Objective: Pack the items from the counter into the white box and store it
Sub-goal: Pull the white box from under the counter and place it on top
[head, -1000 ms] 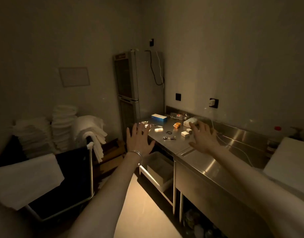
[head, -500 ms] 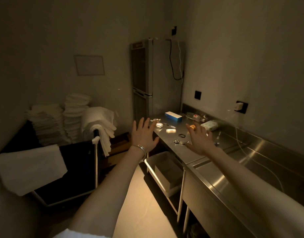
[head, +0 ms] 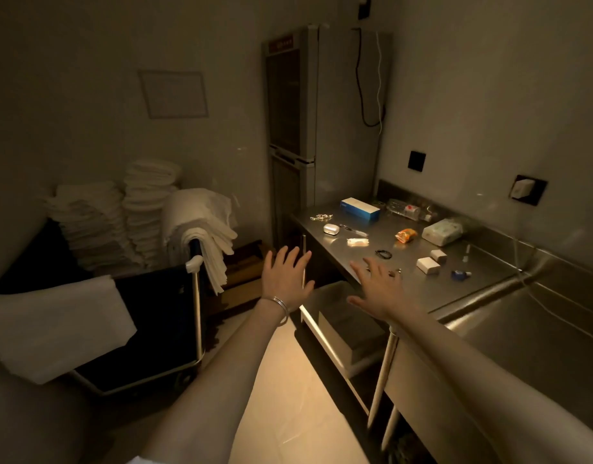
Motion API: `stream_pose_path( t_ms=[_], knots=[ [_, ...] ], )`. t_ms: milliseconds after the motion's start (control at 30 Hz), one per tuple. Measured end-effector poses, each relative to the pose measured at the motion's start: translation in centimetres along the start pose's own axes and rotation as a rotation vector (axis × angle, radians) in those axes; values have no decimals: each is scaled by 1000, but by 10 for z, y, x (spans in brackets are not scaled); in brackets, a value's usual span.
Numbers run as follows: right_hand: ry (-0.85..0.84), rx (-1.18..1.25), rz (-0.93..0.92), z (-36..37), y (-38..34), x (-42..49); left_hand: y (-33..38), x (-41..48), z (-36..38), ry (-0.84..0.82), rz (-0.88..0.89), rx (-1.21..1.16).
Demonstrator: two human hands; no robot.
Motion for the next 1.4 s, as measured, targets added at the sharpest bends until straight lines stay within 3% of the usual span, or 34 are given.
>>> stream_pose_path(
  t_ms=[400, 933, 1400],
  knots=[
    [-54, 14, 64, 54, -61, 128, -116, 106, 65, -130, 142, 22],
    [-221, -27, 183, 127, -16, 246, -135, 210, 193, -318, 194, -38],
    [-287, 14, 302, 168, 10, 337, -140, 313, 258, -388, 369, -96]
  ],
)
Point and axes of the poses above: each hand's wrist, its own x-axis towards the middle knuckle, its own z-axis out of the palm, y = z × x, the point moved 9 cm from there along x, towards the middle knuckle, and after that the axes turned 2 degrees about -y, right-handed, at the moved point
